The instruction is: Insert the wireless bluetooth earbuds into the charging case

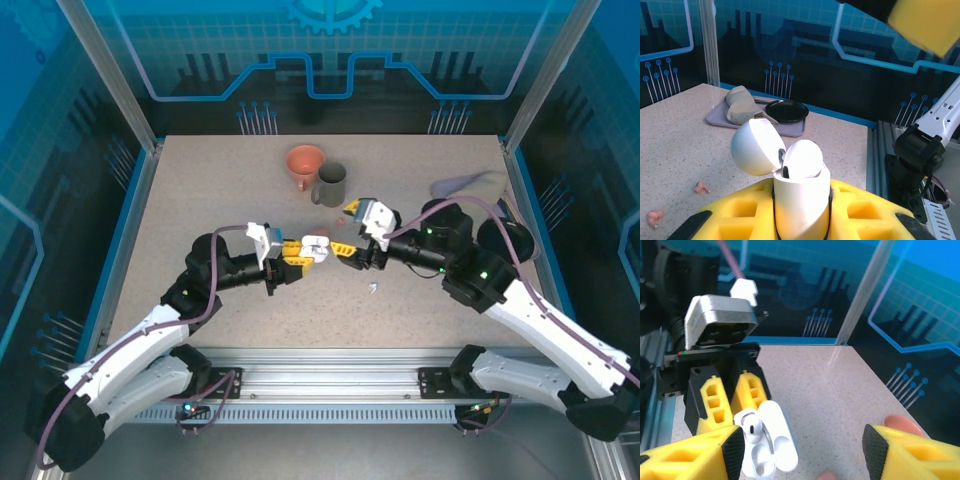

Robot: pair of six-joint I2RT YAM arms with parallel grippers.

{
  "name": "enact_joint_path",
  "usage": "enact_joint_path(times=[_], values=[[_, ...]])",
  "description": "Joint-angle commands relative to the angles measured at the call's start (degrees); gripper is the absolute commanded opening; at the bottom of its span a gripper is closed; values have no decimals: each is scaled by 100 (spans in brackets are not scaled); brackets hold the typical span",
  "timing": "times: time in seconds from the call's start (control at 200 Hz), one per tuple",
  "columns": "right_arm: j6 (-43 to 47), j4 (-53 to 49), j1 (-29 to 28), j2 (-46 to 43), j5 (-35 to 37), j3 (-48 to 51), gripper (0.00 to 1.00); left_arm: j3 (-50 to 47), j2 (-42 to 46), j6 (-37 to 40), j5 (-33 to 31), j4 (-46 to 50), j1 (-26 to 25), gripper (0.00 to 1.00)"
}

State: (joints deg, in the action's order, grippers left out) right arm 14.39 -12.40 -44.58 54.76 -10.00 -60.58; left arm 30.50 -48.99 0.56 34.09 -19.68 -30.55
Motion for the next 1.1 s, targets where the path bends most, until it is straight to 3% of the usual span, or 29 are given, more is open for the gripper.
enact_joint_path(times=[0.0, 0.11, 0.39, 0.675, 1.095], values=[[-785, -149, 218, -218, 602, 275, 74, 70, 109, 177, -60, -262, -44, 0], [-1594, -861, 546, -326, 1167, 303, 78, 104, 197, 240, -104, -121, -43, 0], [-3490, -2619, 1274, -182, 980, 674, 76, 123, 434, 412, -209, 141, -42, 0], [-3452, -2891, 1349, 1127, 635, 1232, 68, 158, 404, 410, -163, 148, -43, 0], [-3127, -2751, 1346, 3119, 772, 654, 55, 262, 276, 375, -145, 140, -39, 0]])
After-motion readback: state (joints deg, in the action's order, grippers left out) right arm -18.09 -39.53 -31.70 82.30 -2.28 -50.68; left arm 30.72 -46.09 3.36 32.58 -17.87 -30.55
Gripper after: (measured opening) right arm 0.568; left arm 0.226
